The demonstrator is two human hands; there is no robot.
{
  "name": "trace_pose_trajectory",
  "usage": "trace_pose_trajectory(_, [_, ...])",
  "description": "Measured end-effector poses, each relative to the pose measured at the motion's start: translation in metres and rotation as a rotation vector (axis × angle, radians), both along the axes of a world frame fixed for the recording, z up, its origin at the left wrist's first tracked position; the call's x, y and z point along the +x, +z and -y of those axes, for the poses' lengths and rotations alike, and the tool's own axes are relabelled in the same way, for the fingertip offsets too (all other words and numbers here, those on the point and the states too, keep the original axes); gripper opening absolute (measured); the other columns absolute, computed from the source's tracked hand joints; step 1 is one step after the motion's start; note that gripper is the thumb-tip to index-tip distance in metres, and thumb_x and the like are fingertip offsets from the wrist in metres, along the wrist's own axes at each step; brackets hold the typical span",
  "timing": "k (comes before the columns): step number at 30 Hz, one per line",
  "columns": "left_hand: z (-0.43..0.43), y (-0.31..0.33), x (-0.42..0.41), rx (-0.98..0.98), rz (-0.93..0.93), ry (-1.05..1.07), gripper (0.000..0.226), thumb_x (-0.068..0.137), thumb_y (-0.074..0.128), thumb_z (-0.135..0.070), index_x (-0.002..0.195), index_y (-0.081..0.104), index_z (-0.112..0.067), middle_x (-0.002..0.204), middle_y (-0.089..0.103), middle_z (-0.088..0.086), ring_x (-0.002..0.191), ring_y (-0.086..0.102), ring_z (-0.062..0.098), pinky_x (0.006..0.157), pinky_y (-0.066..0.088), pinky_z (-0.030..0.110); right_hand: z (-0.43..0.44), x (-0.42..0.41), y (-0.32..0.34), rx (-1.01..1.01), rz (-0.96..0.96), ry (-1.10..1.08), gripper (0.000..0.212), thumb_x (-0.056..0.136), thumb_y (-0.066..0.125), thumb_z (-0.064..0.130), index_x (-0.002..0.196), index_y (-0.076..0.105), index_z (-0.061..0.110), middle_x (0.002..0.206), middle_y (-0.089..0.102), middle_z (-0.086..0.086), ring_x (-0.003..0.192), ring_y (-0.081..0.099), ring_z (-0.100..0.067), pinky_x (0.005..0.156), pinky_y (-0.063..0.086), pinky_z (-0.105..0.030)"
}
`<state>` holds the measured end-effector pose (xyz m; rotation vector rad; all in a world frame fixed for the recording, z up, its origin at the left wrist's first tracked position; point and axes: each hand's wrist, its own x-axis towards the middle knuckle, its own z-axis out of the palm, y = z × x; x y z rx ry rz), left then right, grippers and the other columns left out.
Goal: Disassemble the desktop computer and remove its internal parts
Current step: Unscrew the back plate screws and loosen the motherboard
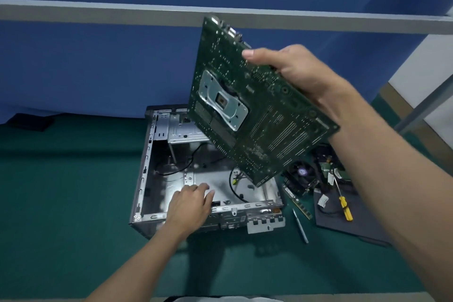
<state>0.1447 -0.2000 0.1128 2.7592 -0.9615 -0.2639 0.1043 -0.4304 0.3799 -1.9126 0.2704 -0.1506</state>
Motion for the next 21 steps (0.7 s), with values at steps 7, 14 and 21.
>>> trace_pose_trajectory(7, [0.082, 0.012, -0.025, 0.018, -0.494, 0.010, 0.057, 0.098, 0.025, -0.062, 0.142, 0.043, -0.031, 0.138, 0.054, 0.005, 0.128, 0.047, 0.027, 0.105, 0.038, 0.043, 0.060, -0.062, 0.016, -0.129, 0.235, -0.138, 0.073, 0.069, 0.076, 0.058, 0.082, 0.063, -0.013, 0.056, 0.049, -0.016, 0.050, 0.039, -0.026, 0.052, 0.040, -0.018])
trace_pose_trajectory(14, [0.118, 0.012, -0.043, 0.194, -0.512, 0.087, 0.066, 0.096, 0.023, -0.064, 0.089, 0.062, -0.011, 0.104, 0.066, 0.008, 0.093, 0.062, 0.025, 0.091, 0.047, 0.042, 0.114, -0.107, -0.039, -0.177, 0.277, -0.173, 0.041, 0.072, 0.080, 0.044, 0.061, 0.061, 0.010, 0.048, 0.045, 0.013, 0.045, 0.037, -0.005, 0.047, 0.030, -0.020])
trace_pose_trajectory(21, [0.123, 0.012, -0.032, -0.401, -0.225, 0.529, 0.036, 0.098, 0.051, -0.013, 0.134, 0.056, -0.017, 0.118, 0.068, 0.008, 0.064, 0.061, 0.016, 0.057, 0.052, 0.031, 0.149, -0.131, -0.121, -0.577, 0.227, -0.359, 0.039, 0.069, 0.078, 0.051, 0.074, 0.067, 0.014, 0.062, 0.059, 0.004, 0.055, 0.048, -0.009, 0.054, 0.038, -0.027])
